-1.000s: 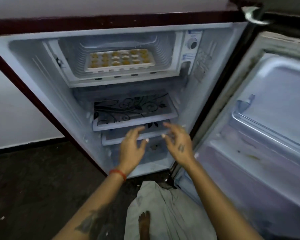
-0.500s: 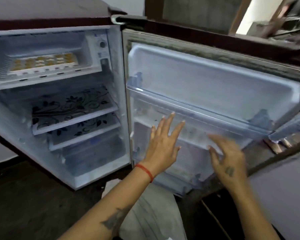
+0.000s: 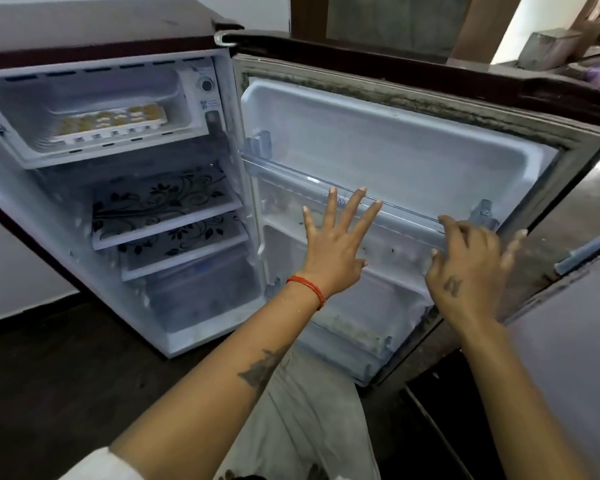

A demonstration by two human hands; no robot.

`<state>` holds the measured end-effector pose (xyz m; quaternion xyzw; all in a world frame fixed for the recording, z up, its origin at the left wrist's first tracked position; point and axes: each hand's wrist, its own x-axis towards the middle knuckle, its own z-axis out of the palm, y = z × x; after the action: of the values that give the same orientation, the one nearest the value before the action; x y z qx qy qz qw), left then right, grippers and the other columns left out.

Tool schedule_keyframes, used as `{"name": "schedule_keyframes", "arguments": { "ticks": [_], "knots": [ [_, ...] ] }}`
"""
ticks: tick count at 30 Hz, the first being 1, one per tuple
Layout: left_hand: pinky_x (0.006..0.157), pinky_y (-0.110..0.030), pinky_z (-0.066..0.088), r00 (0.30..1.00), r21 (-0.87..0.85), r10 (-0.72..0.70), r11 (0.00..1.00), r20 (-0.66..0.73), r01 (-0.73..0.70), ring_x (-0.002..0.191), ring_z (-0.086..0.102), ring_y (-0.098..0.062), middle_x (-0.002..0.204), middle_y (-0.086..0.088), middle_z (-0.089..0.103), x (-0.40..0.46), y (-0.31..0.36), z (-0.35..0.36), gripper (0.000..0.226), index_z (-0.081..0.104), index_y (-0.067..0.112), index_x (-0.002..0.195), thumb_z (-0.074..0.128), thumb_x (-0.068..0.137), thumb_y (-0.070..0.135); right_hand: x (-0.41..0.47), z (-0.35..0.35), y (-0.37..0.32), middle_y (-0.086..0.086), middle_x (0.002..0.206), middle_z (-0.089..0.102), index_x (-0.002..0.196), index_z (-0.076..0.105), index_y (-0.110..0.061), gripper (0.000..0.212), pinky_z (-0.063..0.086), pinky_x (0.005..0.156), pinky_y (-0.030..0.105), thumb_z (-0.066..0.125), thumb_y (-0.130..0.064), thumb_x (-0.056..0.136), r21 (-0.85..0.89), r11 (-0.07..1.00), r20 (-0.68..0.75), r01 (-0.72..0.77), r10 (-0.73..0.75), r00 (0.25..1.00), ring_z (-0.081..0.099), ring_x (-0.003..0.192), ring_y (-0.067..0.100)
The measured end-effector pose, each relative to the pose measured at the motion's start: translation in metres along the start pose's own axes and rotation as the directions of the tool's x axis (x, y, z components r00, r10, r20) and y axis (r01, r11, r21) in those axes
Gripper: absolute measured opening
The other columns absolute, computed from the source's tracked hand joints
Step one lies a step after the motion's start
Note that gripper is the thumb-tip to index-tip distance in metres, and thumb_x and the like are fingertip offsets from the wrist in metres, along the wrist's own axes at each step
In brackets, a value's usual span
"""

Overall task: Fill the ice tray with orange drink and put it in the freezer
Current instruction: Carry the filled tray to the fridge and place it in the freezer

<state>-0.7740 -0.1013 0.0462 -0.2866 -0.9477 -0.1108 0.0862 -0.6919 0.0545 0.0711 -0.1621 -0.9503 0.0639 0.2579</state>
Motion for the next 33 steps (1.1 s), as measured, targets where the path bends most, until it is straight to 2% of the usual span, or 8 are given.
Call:
{"name": "schedule_keyframes", "arguments": {
  "ticks": [9, 12, 15, 18, 22, 25, 28, 33],
  "knots": [
    [0.112, -0.061, 0.02, 0.986, -0.453, -0.148, 0.887, -0.081, 0.095, 0.147, 0.006, -0.026, 0.16, 0.008, 0.0, -0.09, -0.035, -0.023, 0.085, 0.013, 0.028, 0.149, 0.066, 0.083, 0.034, -0.097, -0.027, -0.08, 0.018, 0.118, 0.063, 0.124, 0.057, -0.005, 0.051, 0.026, 0.111, 0.055, 0.06, 0.003, 0.074, 0.142, 0.975, -0.079, 0.174, -0.164, 0.983, 0.058, 0.109, 0.034],
    [0.111, -0.043, 0.034, 0.981, -0.632, -0.195, 0.762, -0.015, 0.142, 0.143, 0.022, -0.015, 0.157, 0.003, 0.02, -0.144, -0.045, -0.027, 0.08, 0.016, 0.025, 0.149, 0.063, 0.086, 0.036, -0.135, -0.04, -0.122, 0.016, 0.128, 0.059, 0.117, 0.064, -0.009, 0.044, 0.025, 0.11, 0.057, 0.051, -0.004, 0.075, 0.184, 0.937, -0.069, 0.296, -0.288, 0.955, 0.055, 0.119, 0.031],
    [0.103, -0.034, 0.043, 0.981, -0.711, -0.187, 0.683, 0.053, 0.169, 0.132, 0.043, -0.017, 0.145, 0.006, 0.041, -0.2, -0.054, -0.027, 0.068, 0.026, 0.027, 0.145, 0.06, 0.087, 0.032, -0.161, -0.054, -0.159, 0.01, 0.113, 0.068, 0.103, 0.071, -0.008, 0.038, 0.033, 0.107, 0.055, 0.041, -0.005, 0.08, 0.388, 0.818, -0.172, 0.424, -0.388, 0.905, 0.056, 0.119, 0.029],
    [0.098, -0.033, 0.047, 0.968, -0.756, -0.225, 0.612, 0.114, 0.231, 0.124, 0.051, -0.012, 0.138, 0.011, 0.049, -0.245, -0.062, -0.025, 0.065, 0.029, 0.036, 0.141, 0.057, 0.085, 0.049, -0.18, -0.068, -0.173, 0.011, 0.106, 0.069, 0.1, 0.072, -0.006, 0.033, 0.043, 0.101, 0.036, 0.049, 0.009, 0.081, 0.502, 0.706, -0.397, 0.499, -0.325, 0.858, 0.062, 0.105, 0.03],
    [0.096, -0.015, 0.044, 0.943, -0.784, -0.293, 0.544, 0.158, 0.3, 0.119, 0.047, 0.001, 0.136, 0.024, 0.043, -0.286, -0.081, -0.032, 0.073, 0.017, 0.057, 0.138, 0.056, 0.077, 0.066, -0.193, -0.08, -0.185, 0.019, 0.106, 0.061, 0.114, 0.064, -0.011, 0.035, 0.041, 0.091, 0.027, 0.066, -0.002, 0.08, 0.476, 0.785, -0.575, 0.396, -0.063, 0.816, 0.053, 0.096, 0.031],
    [0.106, -0.039, 0.043, 0.908, -0.82, -0.381, 0.456, 0.172, 0.347, 0.133, 0.04, -0.01, 0.152, 0.012, 0.032, -0.304, -0.105, -0.036, 0.098, 0.006, 0.042, 0.148, 0.061, 0.071, 0.068, -0.195, -0.07, -0.199, 0.025, 0.113, 0.051, 0.122, 0.053, -0.007, 0.049, 0.036, 0.097, 0.028, 0.072, -0.023, 0.08, 0.599, 0.751, -0.448, 0.277, 0.027, 0.894, 0.043, 0.107, 0.026],
    [0.107, -0.046, 0.04, 0.867, -0.83, -0.471, 0.41, 0.163, 0.379, 0.137, 0.036, -0.017, 0.158, 0.01, 0.016, -0.319, -0.124, -0.039, 0.109, -0.001, 0.042, 0.148, 0.063, 0.065, 0.071, -0.199, -0.058, -0.223, 0.024, 0.125, 0.043, 0.13, 0.046, -0.001, 0.061, 0.047, 0.093, 0.042, 0.072, -0.027, 0.08, 0.664, 0.688, -0.328, 0.293, -0.085, 0.941, 0.045, 0.114, 0.028],
    [0.105, -0.043, 0.044, 0.806, -0.832, -0.59, 0.424, 0.048, 0.359, 0.131, 0.042, -0.005, 0.142, 0.012, 0.044, -0.335, -0.158, -0.04, 0.085, 0.024, 0.039, 0.143, 0.067, 0.072, 0.058, -0.191, -0.035, -0.26, -0.014, 0.117, 0.045, 0.14, 0.034, -0.021, 0.064, 0.048, 0.069, 0.013, 0.065, -0.028, 0.085, 0.821, 0.537, -0.142, 0.193, -0.136, 0.98, 0.053, 0.074, 0.002]
  ]
}}
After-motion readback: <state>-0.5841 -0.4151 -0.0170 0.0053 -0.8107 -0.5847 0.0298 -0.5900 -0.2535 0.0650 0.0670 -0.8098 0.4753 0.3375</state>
